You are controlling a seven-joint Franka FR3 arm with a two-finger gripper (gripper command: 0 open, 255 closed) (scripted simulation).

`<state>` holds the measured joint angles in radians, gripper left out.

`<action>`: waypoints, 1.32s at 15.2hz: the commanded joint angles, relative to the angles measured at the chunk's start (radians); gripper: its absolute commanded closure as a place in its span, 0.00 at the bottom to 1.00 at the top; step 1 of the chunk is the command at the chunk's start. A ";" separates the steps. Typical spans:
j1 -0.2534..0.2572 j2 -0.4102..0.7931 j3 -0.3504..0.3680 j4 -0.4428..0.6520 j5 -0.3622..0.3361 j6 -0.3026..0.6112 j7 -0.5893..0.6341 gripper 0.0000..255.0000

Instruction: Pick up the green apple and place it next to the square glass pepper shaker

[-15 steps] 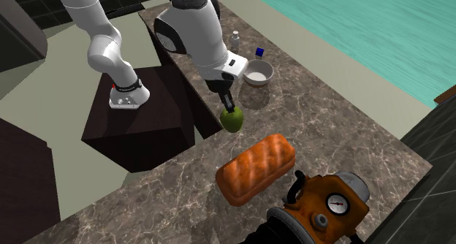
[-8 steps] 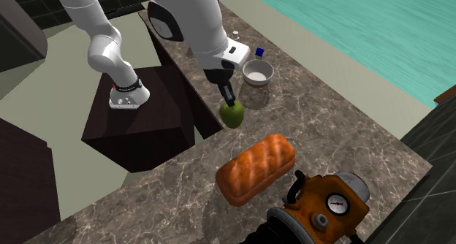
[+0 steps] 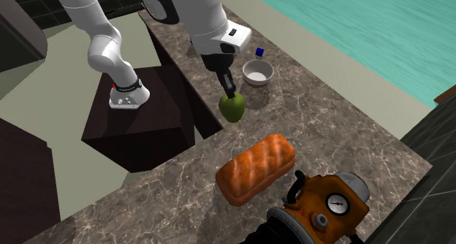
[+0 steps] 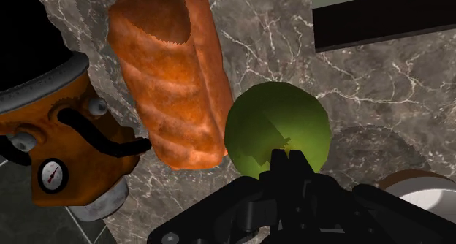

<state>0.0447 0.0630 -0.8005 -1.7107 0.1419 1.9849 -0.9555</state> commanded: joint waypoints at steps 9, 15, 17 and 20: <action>0.126 -0.137 0.127 -0.115 -0.163 0.029 0.291 1.00; 0.185 -0.161 0.215 -0.141 -0.212 0.032 0.454 1.00; 0.205 -0.158 0.242 -0.140 -0.221 0.031 0.503 1.00; 0.234 -0.147 0.280 -0.130 -0.229 0.027 0.574 1.00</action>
<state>0.2685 -0.0912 -0.5334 -1.8518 -0.0862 2.0174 -0.4064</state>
